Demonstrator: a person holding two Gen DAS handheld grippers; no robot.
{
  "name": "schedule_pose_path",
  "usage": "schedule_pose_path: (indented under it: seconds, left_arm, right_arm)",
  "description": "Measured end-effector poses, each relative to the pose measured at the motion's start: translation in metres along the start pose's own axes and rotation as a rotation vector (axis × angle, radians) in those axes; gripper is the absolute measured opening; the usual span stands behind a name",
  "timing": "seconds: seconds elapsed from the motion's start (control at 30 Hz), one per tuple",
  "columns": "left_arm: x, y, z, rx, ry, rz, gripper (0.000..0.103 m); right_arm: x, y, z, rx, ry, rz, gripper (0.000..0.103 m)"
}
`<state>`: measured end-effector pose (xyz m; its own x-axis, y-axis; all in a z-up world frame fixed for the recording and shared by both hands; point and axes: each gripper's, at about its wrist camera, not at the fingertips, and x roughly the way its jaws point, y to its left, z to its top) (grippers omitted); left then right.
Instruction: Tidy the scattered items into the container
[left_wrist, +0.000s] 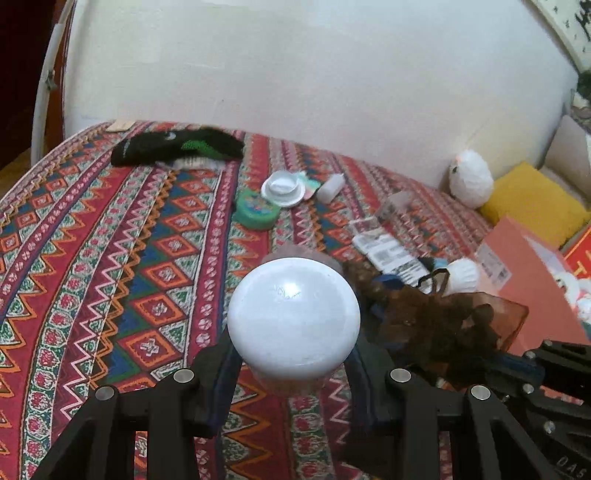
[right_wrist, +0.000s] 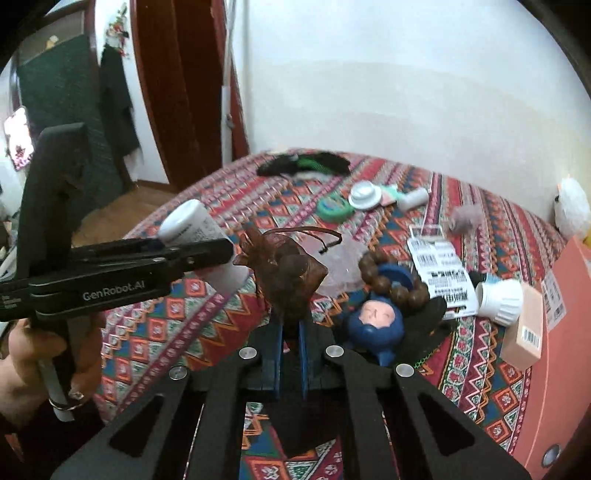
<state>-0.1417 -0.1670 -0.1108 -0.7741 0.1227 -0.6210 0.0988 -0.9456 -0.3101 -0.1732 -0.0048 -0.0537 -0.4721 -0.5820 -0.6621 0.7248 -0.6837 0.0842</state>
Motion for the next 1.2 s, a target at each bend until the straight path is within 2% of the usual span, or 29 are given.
schedule_pose_path:
  seconds: [0.33,0.5,0.7,0.8,0.97,1.2]
  left_arm:
    - [-0.061,-0.047,0.013,0.058,-0.108,-0.074,0.045]
    - [-0.083,-0.083,0.019,0.101,-0.143,-0.125,0.045]
    - [-0.088,-0.135,0.027,0.156,-0.162,-0.211,0.045]
    - [-0.085,-0.166,0.029,0.193,-0.157,-0.255,0.045]
    - [-0.079,-0.22,0.03,0.261,-0.145,-0.326,0.045]
    - [-0.065,-0.297,0.031,0.327,-0.121,-0.41,0.045]
  right_arm:
    - [-0.077,0.009,0.013,-0.035,-0.179,-0.047,0.007]
    - [-0.125,0.006,0.01,-0.043,-0.272,-0.125,0.007]
    - [-0.175,-0.009,0.0,-0.021,-0.354,-0.229,0.007]
    - [-0.198,-0.02,-0.007,0.008,-0.385,-0.268,0.007]
    - [-0.237,-0.038,-0.019,0.041,-0.437,-0.386,0.007]
    - [-0.285,-0.076,-0.037,0.144,-0.5,-0.501,0.007]
